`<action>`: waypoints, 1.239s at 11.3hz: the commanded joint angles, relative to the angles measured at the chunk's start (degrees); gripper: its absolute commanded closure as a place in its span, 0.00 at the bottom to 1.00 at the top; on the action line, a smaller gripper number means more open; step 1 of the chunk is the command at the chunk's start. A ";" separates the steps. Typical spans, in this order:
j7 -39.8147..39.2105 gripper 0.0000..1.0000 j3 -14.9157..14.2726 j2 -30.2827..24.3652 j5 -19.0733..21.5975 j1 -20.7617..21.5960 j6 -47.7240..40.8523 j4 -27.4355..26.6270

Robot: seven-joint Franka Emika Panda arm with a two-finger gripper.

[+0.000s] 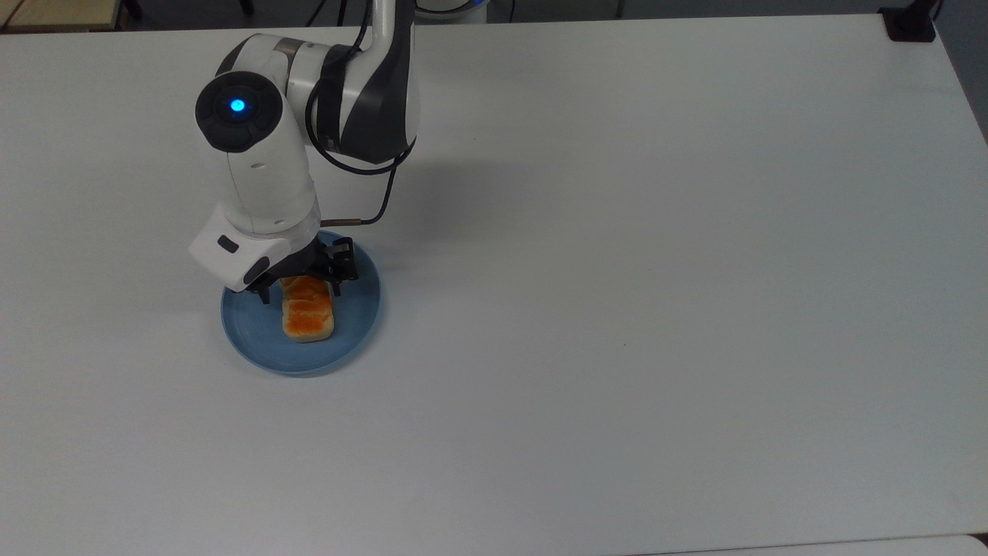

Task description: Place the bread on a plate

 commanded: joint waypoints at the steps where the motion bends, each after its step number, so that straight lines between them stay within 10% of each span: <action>1: 0.01 0.00 0.67 -5.93 0.22 0.30 -2.44 -0.11; 9: 25.64 0.00 0.85 -25.09 0.05 12.07 -27.31 -0.81; 14: 25.85 0.00 0.76 -31.36 0.05 12.43 -31.55 -2.39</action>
